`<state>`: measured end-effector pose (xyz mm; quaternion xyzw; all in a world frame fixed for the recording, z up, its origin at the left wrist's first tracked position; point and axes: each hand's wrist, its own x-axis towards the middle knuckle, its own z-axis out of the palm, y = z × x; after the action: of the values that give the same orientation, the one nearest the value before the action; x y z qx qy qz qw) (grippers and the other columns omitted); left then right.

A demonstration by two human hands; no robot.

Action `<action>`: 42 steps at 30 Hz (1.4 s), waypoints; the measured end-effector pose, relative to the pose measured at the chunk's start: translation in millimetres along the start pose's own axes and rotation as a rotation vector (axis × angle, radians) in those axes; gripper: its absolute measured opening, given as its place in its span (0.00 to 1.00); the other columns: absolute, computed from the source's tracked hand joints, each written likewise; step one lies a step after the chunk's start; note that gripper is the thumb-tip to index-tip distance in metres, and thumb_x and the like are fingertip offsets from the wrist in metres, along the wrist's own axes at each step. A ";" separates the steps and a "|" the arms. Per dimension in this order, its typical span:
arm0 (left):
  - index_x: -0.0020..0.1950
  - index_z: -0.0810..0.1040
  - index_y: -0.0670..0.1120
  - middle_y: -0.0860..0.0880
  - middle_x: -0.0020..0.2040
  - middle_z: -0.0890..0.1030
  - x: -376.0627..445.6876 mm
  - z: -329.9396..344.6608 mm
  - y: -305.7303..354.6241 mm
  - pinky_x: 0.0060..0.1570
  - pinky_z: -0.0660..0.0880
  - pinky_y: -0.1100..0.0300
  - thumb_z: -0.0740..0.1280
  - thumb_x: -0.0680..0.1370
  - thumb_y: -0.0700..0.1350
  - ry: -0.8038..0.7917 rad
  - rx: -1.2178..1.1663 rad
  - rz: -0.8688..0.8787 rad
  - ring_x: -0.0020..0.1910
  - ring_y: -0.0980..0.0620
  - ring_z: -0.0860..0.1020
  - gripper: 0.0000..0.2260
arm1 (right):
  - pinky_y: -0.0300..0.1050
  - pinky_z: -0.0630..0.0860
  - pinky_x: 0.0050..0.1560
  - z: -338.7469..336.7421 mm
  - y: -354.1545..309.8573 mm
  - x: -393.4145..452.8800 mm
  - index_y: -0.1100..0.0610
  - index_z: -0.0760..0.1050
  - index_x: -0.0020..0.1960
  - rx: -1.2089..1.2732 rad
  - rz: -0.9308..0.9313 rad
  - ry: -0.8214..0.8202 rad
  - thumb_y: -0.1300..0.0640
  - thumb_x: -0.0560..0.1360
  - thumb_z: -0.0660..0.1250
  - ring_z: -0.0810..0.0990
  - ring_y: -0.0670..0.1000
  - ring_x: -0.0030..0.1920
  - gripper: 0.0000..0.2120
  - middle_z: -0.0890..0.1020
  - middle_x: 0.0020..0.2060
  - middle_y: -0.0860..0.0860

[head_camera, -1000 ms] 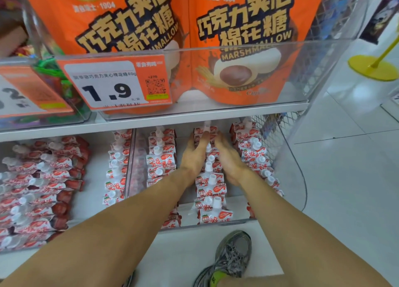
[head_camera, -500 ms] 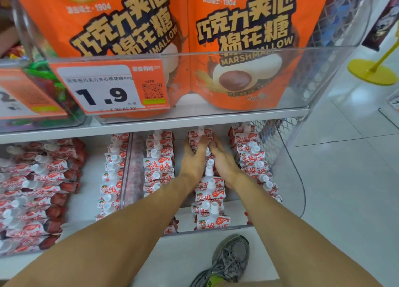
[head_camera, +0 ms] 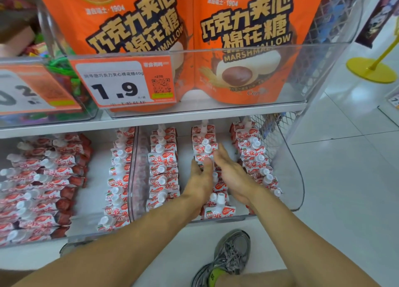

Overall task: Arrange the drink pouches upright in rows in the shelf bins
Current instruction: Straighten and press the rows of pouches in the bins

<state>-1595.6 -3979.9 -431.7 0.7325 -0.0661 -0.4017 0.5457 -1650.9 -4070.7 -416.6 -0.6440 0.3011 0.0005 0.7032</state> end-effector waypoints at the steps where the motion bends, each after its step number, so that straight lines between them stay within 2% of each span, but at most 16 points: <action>1: 0.78 0.51 0.49 0.48 0.72 0.70 0.0 3.4 1.8 0.65 0.67 0.56 0.51 0.82 0.59 0.012 -0.015 0.010 0.67 0.50 0.71 0.28 | 0.37 0.59 0.66 2.1 -0.2 1.3 0.43 0.46 0.80 0.009 0.005 0.000 0.47 0.85 0.51 0.64 0.38 0.65 0.26 0.64 0.72 0.39; 5: 0.79 0.48 0.51 0.46 0.73 0.68 -7.6 1.8 10.5 0.67 0.65 0.54 0.51 0.82 0.59 -0.022 -0.032 -0.006 0.70 0.48 0.69 0.29 | 0.41 0.58 0.70 1.9 -6.9 -0.8 0.45 0.43 0.81 0.028 0.066 -0.011 0.45 0.84 0.51 0.63 0.43 0.72 0.28 0.61 0.78 0.46; 9: 0.79 0.45 0.51 0.48 0.78 0.56 -22.2 -8.2 8.1 0.72 0.55 0.50 0.50 0.81 0.62 -0.048 0.012 -0.119 0.76 0.46 0.57 0.30 | 0.53 0.51 0.78 -13.5 8.5 -13.5 0.45 0.39 0.80 -0.152 0.167 -0.043 0.34 0.80 0.52 0.51 0.49 0.79 0.36 0.50 0.80 0.43; 14: 0.78 0.49 0.48 0.47 0.75 0.64 -21.0 -3.8 6.8 0.68 0.62 0.52 0.53 0.81 0.60 -0.140 0.035 -0.128 0.73 0.47 0.64 0.29 | 0.61 0.55 0.77 -18.2 20.8 -17.1 0.45 0.51 0.80 0.094 0.262 -0.168 0.20 0.54 0.68 0.58 0.50 0.78 0.62 0.58 0.79 0.44; 16: 0.78 0.51 0.47 0.48 0.75 0.64 -24.1 -5.7 11.6 0.69 0.62 0.51 0.53 0.81 0.60 -0.158 0.057 -0.142 0.73 0.47 0.64 0.29 | 0.63 0.56 0.77 -19.8 14.7 -18.8 0.46 0.55 0.79 0.122 0.272 -0.170 0.24 0.58 0.69 0.59 0.51 0.78 0.56 0.61 0.78 0.46; 19: 0.77 0.54 0.48 0.48 0.75 0.63 -30.7 -14.7 12.9 0.70 0.62 0.48 0.54 0.81 0.59 -0.177 0.164 -0.173 0.73 0.45 0.63 0.28 | 0.64 0.59 0.75 -23.9 -0.2 -31.8 0.49 0.57 0.79 0.056 0.332 -0.149 0.34 0.75 0.63 0.58 0.57 0.78 0.38 0.61 0.78 0.50; 21: 0.76 0.59 0.50 0.49 0.73 0.67 -34.0 -18.0 12.0 0.68 0.63 0.51 0.55 0.82 0.57 -0.213 0.220 -0.157 0.72 0.47 0.64 0.24 | 0.62 0.64 0.72 -32.6 2.8 -32.3 0.49 0.56 0.79 0.033 0.363 -0.147 0.38 0.78 0.62 0.59 0.58 0.77 0.34 0.60 0.78 0.50; 24: 0.69 0.70 0.49 0.51 0.65 0.74 -38.8 -18.7 14.8 0.66 0.68 0.48 0.58 0.81 0.58 -0.279 0.264 -0.126 0.63 0.50 0.71 0.21 | 0.57 0.70 0.69 -32.3 -1.3 -39.6 0.50 0.61 0.76 0.067 0.369 -0.173 0.49 0.82 0.62 0.65 0.56 0.75 0.25 0.67 0.75 0.51; 26: 0.62 0.75 0.48 0.51 0.56 0.76 -39.2 -18.9 15.7 0.62 0.71 0.47 0.59 0.80 0.59 -0.303 0.279 -0.108 0.53 0.52 0.72 0.19 | 0.60 0.67 0.72 -31.4 -0.6 -40.1 0.50 0.59 0.77 0.063 0.359 -0.174 0.52 0.81 0.63 0.65 0.55 0.75 0.27 0.69 0.74 0.51; 29: 0.60 0.75 0.48 0.51 0.54 0.77 -40.7 -18.9 16.4 0.57 0.73 0.54 0.60 0.80 0.57 -0.306 0.271 -0.107 0.50 0.55 0.73 0.15 | 0.65 0.65 0.72 -31.6 -0.1 -40.1 0.51 0.54 0.80 0.079 0.383 -0.179 0.52 0.79 0.67 0.64 0.55 0.75 0.35 0.67 0.75 0.52; 33: 0.56 0.74 0.46 0.53 0.50 0.77 -41.6 -19.4 16.8 0.52 0.73 0.57 0.62 0.80 0.54 -0.289 0.205 -0.157 0.47 0.57 0.73 0.13 | 0.58 0.74 0.66 -29.8 -5.2 -42.7 0.49 0.76 0.64 0.097 0.366 -0.211 0.54 0.81 0.65 0.78 0.53 0.64 0.12 0.81 0.62 0.51; 35: 0.48 0.69 0.51 0.56 0.43 0.73 -42.7 -24.2 16.1 0.48 0.72 0.60 0.63 0.79 0.55 -0.262 0.169 -0.189 0.44 0.57 0.72 0.09 | 0.53 0.76 0.64 -29.3 -8.7 -45.8 0.54 0.76 0.65 -0.004 0.363 -0.177 0.52 0.81 0.65 0.81 0.54 0.61 0.14 0.81 0.62 0.53; 37: 0.48 0.70 0.46 0.53 0.46 0.77 -44.3 -29.4 17.3 0.54 0.74 0.56 0.67 0.73 0.64 -0.278 0.195 -0.199 0.51 0.53 0.76 0.22 | 0.51 0.75 0.65 -30.8 -9.0 -46.1 0.59 0.71 0.69 -0.111 0.374 -0.127 0.48 0.80 0.65 0.79 0.53 0.62 0.22 0.78 0.66 0.53; 39: 0.56 0.76 0.40 0.46 0.52 0.83 -41.4 -31.0 15.4 0.59 0.76 0.48 0.71 0.67 0.66 -0.311 0.158 -0.240 0.55 0.46 0.80 0.32 | 0.48 0.77 0.62 -30.8 -8.4 -47.7 0.61 0.73 0.67 -0.117 0.380 -0.121 0.49 0.81 0.64 0.82 0.49 0.56 0.20 0.83 0.57 0.51; 40: 0.58 0.77 0.40 0.44 0.53 0.84 -43.3 -30.1 17.3 0.59 0.76 0.46 0.70 0.72 0.61 -0.330 0.118 -0.255 0.55 0.45 0.81 0.27 | 0.45 0.79 0.57 -30.3 -9.1 -49.0 0.62 0.75 0.64 -0.099 0.390 -0.125 0.51 0.82 0.62 0.83 0.47 0.52 0.17 0.86 0.51 0.49; 42: 0.60 0.77 0.40 0.44 0.54 0.84 -42.9 -28.5 19.6 0.61 0.75 0.47 0.66 0.79 0.51 -0.365 0.091 -0.274 0.55 0.47 0.81 0.16 | 0.40 0.80 0.52 -30.8 -9.4 -49.3 0.61 0.76 0.63 -0.096 0.402 -0.143 0.53 0.83 0.61 0.83 0.46 0.52 0.15 0.85 0.53 0.50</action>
<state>-1598.8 -3943.5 -390.5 0.6737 -0.0817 -0.5944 0.4314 -1700.6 -4081.1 -386.8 -0.6022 0.3722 0.2007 0.6772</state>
